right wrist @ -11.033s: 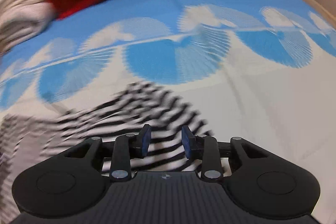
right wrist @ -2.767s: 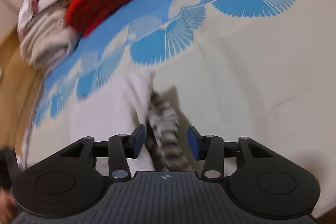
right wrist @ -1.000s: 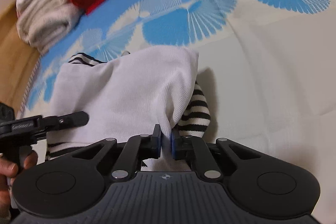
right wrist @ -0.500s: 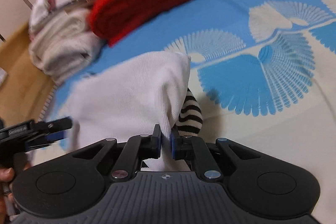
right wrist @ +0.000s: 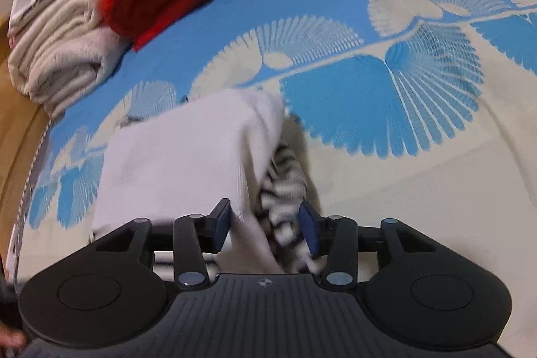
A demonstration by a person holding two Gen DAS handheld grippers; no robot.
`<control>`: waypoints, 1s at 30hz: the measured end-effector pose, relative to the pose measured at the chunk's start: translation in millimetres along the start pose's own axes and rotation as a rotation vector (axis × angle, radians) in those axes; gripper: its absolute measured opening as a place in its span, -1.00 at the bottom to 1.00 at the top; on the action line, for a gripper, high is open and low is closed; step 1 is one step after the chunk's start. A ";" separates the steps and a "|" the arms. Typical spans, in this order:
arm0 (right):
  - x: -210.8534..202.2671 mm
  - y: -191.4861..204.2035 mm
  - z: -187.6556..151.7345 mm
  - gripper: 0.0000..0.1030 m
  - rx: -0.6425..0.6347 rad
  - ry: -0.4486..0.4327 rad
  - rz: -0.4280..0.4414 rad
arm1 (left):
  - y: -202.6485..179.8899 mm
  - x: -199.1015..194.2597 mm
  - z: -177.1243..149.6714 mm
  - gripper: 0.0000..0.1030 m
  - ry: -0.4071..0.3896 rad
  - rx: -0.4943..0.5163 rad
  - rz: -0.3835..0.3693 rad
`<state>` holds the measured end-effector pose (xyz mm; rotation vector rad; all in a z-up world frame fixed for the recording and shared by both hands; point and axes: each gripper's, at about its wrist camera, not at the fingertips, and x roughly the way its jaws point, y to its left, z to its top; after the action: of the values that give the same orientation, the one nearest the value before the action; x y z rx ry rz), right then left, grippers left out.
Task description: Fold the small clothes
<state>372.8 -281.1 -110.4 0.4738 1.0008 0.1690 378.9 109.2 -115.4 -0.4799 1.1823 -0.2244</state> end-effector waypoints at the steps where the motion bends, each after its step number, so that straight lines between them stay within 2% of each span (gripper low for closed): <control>1: 0.0 -2.8 -3.1 -0.09 0.000 0.032 0.011 | -0.9 -1.1 -0.3 0.39 0.001 -0.006 -0.018; 3: 0.9 -6.9 -9.7 -0.09 -0.006 0.091 0.032 | -4.1 -2.3 0.3 0.32 -0.004 0.005 -0.038; 6: 4.7 -5.3 -20.6 -0.11 -0.079 0.149 -0.002 | -3.8 0.7 -0.2 0.30 -0.008 0.044 -0.051; 7: 5.6 -4.1 -23.2 -0.30 -0.099 0.153 -0.021 | -2.4 2.1 0.7 0.29 -0.008 0.035 -0.056; 8: 5.8 -3.1 -25.3 -0.60 -0.113 0.147 -0.047 | -2.8 0.6 0.4 0.29 -0.013 0.022 -0.053; 10: 2.4 -2.8 -25.3 -0.74 -0.099 0.127 -0.081 | -11.1 -7.7 -2.3 0.28 -0.038 0.030 -0.025; 12: -6.6 -5.7 -23.7 -0.76 -0.056 0.090 -0.090 | -24.2 -23.1 -7.6 0.27 -0.083 0.080 -0.007; 14: -21.3 -7.4 -22.1 -0.69 -0.018 0.024 -0.074 | -35.9 -33.7 -14.6 0.27 -0.115 0.158 -0.004; 16: -29.8 -5.3 -22.0 -0.69 -0.016 -0.012 -0.036 | -39.6 -33.5 -22.0 0.29 -0.104 0.214 0.015; 17: -30.5 -4.1 -23.7 -0.68 -0.021 -0.001 -0.007 | -39.4 -26.7 -26.1 0.32 -0.074 0.245 0.064; 18: -28.3 -3.4 -26.4 -0.56 -0.028 0.025 0.015 | -37.6 -18.4 -30.8 0.33 -0.036 0.272 0.128; 19: -24.7 -1.2 -29.3 -0.47 -0.046 0.057 0.012 | -36.4 -13.3 -34.8 0.35 -0.012 0.292 0.183; 20: -20.6 1.2 -33.9 -0.47 -0.077 0.091 -0.025 | -38.2 -14.2 -38.0 0.35 -0.010 0.310 0.219; 22: -17.6 5.9 -45.1 -0.47 -0.149 0.126 -0.169 | -50.4 -28.7 -41.9 0.34 -0.054 0.342 0.263; 23: -21.2 7.3 -47.1 -0.47 -0.155 0.118 -0.197 | -59.9 -39.6 -44.8 0.33 -0.096 0.370 0.303; 25: -41.6 13.0 -46.6 -0.47 -0.167 0.057 -0.213 | -78.8 -66.6 -50.9 0.45 -0.192 0.418 0.354; 28: -87.9 29.4 -46.1 -0.47 -0.231 -0.071 -0.188 | -101.9 -112.5 -65.3 0.72 -0.316 0.436 0.334; 30: -122.1 39.2 -49.5 -0.44 -0.256 -0.159 -0.176 | -117.0 -144.0 -81.6 0.72 -0.386 0.461 0.311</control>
<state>268.8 -274.0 -20.8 0.1620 0.8456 0.0979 259.2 46.2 35.6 0.0690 0.7777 -0.1209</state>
